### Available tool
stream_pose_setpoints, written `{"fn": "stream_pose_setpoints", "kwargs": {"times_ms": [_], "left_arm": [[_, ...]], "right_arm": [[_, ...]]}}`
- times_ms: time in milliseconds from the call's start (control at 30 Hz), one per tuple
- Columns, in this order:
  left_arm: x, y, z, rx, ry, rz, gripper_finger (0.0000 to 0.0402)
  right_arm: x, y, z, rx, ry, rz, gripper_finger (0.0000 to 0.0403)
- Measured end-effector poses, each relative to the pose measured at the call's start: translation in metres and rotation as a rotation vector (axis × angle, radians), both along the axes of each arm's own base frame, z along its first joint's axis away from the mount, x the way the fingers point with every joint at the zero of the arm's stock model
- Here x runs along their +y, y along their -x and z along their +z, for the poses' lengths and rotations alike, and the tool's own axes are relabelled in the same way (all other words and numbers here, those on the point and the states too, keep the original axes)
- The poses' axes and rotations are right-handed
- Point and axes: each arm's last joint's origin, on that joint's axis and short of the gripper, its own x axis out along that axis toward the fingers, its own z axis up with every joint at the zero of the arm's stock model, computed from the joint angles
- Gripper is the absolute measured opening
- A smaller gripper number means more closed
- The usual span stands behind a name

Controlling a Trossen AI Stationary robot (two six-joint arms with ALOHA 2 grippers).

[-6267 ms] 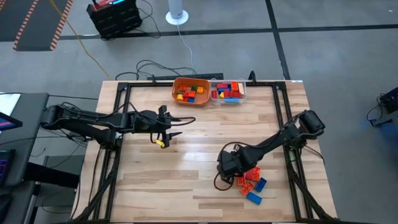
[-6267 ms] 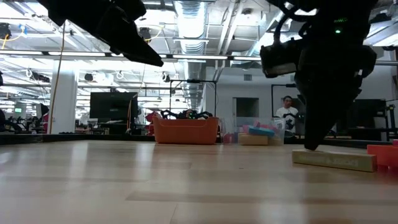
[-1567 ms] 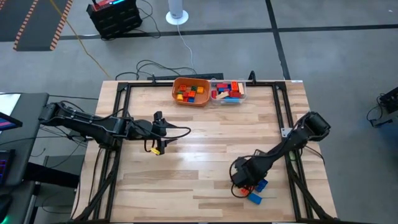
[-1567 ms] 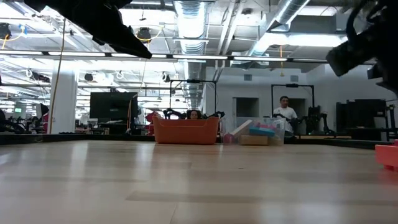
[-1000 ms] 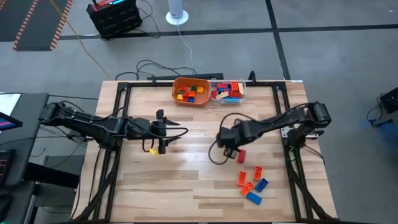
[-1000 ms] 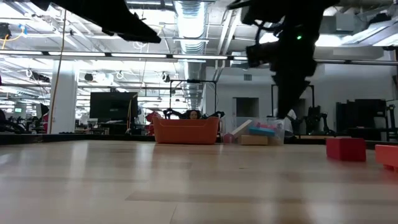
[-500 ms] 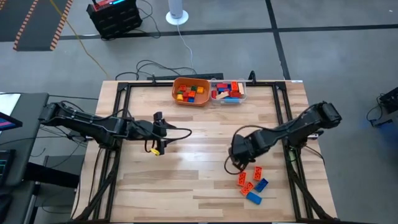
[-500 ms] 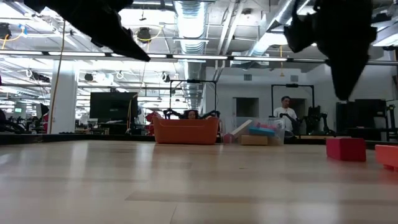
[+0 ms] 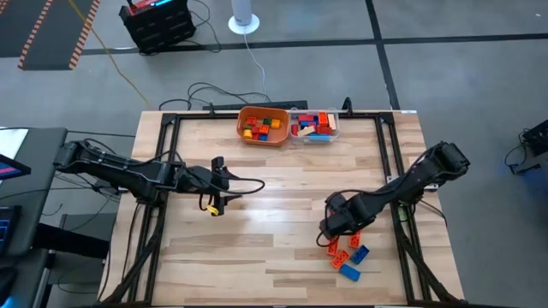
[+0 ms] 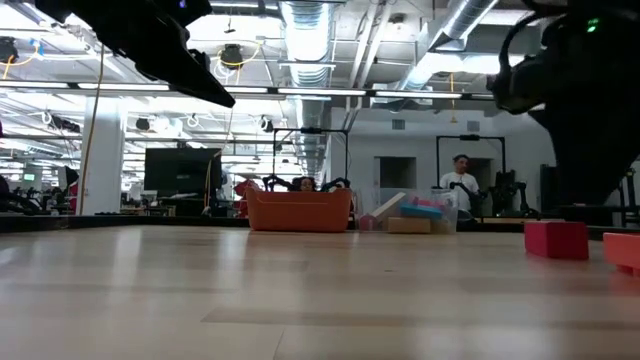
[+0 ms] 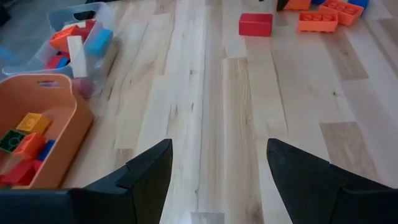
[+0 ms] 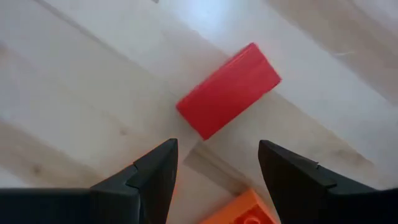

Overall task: Sort blocks by size
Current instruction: Put the red block into the transparent bin

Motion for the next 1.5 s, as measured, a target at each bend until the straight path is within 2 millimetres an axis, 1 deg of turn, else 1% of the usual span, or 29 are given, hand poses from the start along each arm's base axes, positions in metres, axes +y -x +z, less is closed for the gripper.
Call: {"fn": "stream_pose_setpoints", "kwargs": {"times_ms": [100, 200, 300, 400, 567, 633, 700, 800, 933, 1033, 1200, 1500], "left_arm": [[0.000, 0.000, 0.000, 0.005, -0.015, -0.010, 0.0253], [0.000, 0.000, 0.000, 0.007, -0.027, -0.017, 0.0253], [0.000, 0.000, 0.000, 0.003, -0.031, -0.020, 0.0253], [0.000, -0.001, 0.002, -0.022, -0.023, -0.016, 0.0253], [-0.002, -0.014, 0.007, -0.130, -0.019, -0.020, 0.0253], [-0.003, -0.019, 0.008, -0.171, -0.023, -0.024, 0.0253], [-0.004, -0.023, 0.006, -0.178, -0.023, -0.024, 0.0253], [-0.004, -0.028, 0.003, -0.186, -0.011, -0.017, 0.0253], [-0.005, -0.036, -0.005, -0.168, 0.001, -0.010, 0.0253], [-0.006, -0.040, -0.014, -0.137, 0.005, 0.006, 0.0253], [-0.005, -0.045, -0.023, -0.099, -0.014, 0.044, 0.0253], [-0.006, -0.044, -0.022, -0.100, -0.088, 0.098, 0.0253]], "right_arm": [[-0.002, -0.009, -0.011, 0.007, 0.010, -0.012, 0.0256], [-0.006, -0.020, -0.023, -0.002, 0.025, 0.050, 0.0256], [-0.015, -0.030, -0.028, -0.015, 0.050, 0.113, 0.0256], [-0.029, -0.037, -0.027, -0.023, 0.104, 0.166, 0.0256], [-0.045, -0.052, -0.022, -0.084, 0.236, 0.382, 0.0256], [-0.050, -0.053, -0.019, -0.077, 0.246, 0.429, 0.0256], [-0.051, -0.052, -0.011, -0.078, 0.252, 0.452, 0.0256], [-0.055, -0.051, 0.001, -0.125, 0.245, 0.404, 0.0256], [-0.058, -0.057, 0.006, -0.209, 0.243, 0.354, 0.0256], [-0.059, -0.061, -0.001, -0.214, 0.291, 0.218, 0.0256], [-0.053, -0.065, -0.020, -0.192, 0.348, 0.135, 0.0256], [-0.032, -0.067, -0.045, -0.219, 0.461, 0.024, 0.0256]]}}
